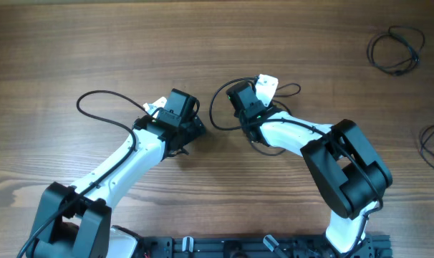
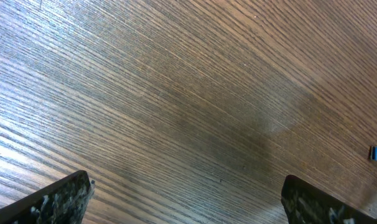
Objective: Untangle cables
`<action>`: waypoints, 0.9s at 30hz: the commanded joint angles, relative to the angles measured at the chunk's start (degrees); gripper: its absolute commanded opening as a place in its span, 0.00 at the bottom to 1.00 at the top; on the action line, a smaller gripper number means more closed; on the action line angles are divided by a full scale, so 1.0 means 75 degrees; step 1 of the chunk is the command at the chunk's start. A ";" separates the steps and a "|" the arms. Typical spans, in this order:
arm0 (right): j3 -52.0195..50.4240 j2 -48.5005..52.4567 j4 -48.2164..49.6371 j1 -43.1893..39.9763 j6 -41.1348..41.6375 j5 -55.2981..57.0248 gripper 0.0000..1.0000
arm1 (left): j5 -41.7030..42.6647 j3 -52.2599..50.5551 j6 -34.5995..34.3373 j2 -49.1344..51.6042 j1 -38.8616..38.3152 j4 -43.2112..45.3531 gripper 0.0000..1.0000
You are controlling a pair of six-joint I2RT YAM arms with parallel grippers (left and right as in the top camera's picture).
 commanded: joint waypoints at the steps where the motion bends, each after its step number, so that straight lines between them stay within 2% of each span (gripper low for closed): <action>1: -0.0181 0.0525 -0.0026 0.0029 -0.0329 -0.1204 0.07 | -0.0131 0.0035 -0.0064 -0.0067 0.0020 0.0000 1.00; 2: -0.0154 0.0475 -0.0017 0.0009 -0.0533 -0.1323 0.05 | -0.0131 0.0035 -0.0064 -0.0070 0.0020 0.0000 1.00; 8: -0.0143 -0.0603 -0.0580 -0.0621 -0.1338 -0.1376 0.04 | -0.0131 0.0035 -0.0064 -0.0070 0.0020 0.0000 1.00; 10: -0.0143 -0.1090 -0.0711 -0.0979 -0.2264 -0.1378 0.05 | -0.0131 0.0035 -0.0064 -0.0070 0.0020 0.0000 1.00; 14: -0.0143 -0.1795 -0.1174 -0.1883 -0.4913 -0.1306 0.05 | -0.0131 0.0035 -0.0064 -0.0070 0.0020 0.0000 1.00; 16: -0.0143 -0.1950 -0.1460 -0.2425 -0.5499 -0.1288 0.05 | -0.0131 0.0035 -0.0064 -0.0070 0.0020 0.0000 1.00; 22: -0.0175 -0.1918 -0.1935 -0.4159 -0.6277 -0.1346 0.04 | -0.0131 0.0035 -0.0064 -0.0070 0.0020 0.0000 1.00; 27: -0.0175 -0.1918 -0.2174 -0.4820 -0.5910 -0.0833 0.05 | -0.0131 0.0035 -0.0064 -0.0067 0.0020 0.0000 1.00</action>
